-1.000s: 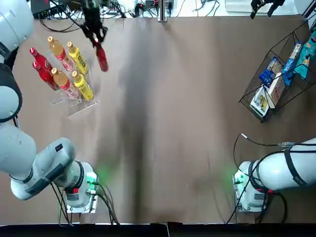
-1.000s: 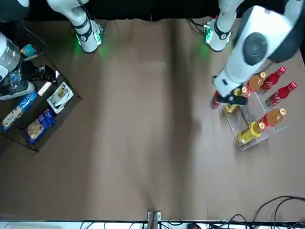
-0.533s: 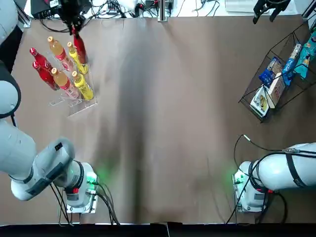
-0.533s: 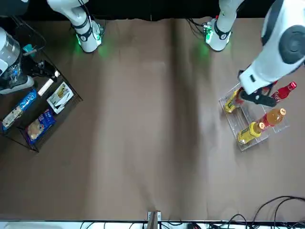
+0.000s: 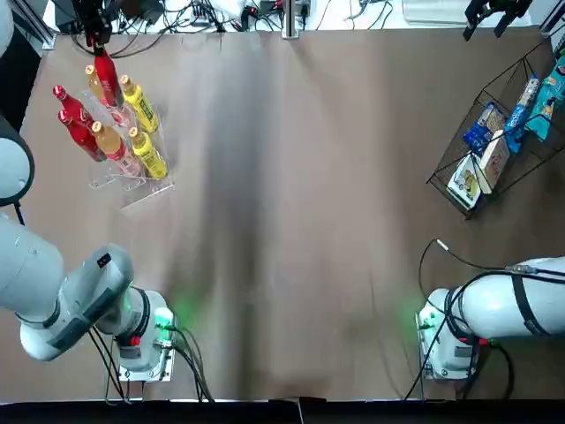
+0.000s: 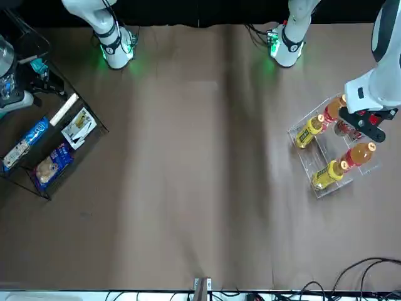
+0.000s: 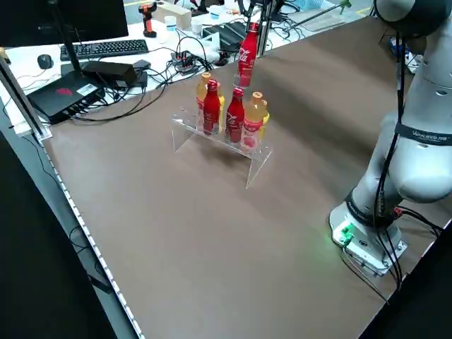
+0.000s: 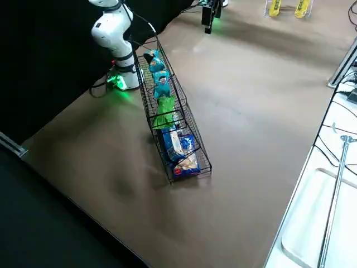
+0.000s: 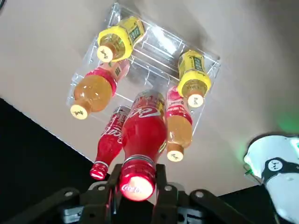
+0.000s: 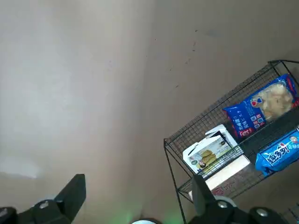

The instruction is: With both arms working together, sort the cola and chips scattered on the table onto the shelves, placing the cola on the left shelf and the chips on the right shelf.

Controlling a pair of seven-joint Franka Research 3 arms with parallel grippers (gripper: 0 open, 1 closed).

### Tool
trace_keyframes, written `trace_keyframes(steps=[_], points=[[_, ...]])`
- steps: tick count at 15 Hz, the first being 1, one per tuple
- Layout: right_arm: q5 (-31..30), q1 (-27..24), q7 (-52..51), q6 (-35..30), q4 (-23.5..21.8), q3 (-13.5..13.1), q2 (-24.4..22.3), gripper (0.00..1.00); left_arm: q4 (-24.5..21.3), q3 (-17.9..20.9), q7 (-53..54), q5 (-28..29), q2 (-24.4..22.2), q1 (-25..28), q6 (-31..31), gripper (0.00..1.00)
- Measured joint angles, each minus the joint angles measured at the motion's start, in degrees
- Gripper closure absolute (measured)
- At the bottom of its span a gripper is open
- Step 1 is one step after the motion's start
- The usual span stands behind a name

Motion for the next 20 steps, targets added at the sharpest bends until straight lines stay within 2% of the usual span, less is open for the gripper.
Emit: trace_keyframes(steps=[3,6,11,15,20], points=[[0.00,0.06,-0.09,0.01,0.00,0.43,0.00,0.00,0.40,-0.10,5.33,1.31,0.00,-0.19,0.03,0.69],[0.00,0.17,-0.09,0.23,0.04,0.73,0.00,0.00,0.86,-0.09,14.45,6.30,-0.01,0.06,0.01,0.69],[0.00,0.38,1.04,0.20,0.21,0.83,0.00,0.00,2.30,-0.03,25.21,10.63,-0.01,3.38,1.93,0.69],[-0.72,0.37,5.20,0.16,0.72,0.76,-0.01,0.00,2.53,-0.32,28.07,15.64,-0.01,3.39,3.58,0.69],[-0.79,0.39,6.65,0.13,1.06,0.83,-0.01,0.00,2.50,-0.09,28.77,16.16,0.58,3.57,4.98,0.69]])
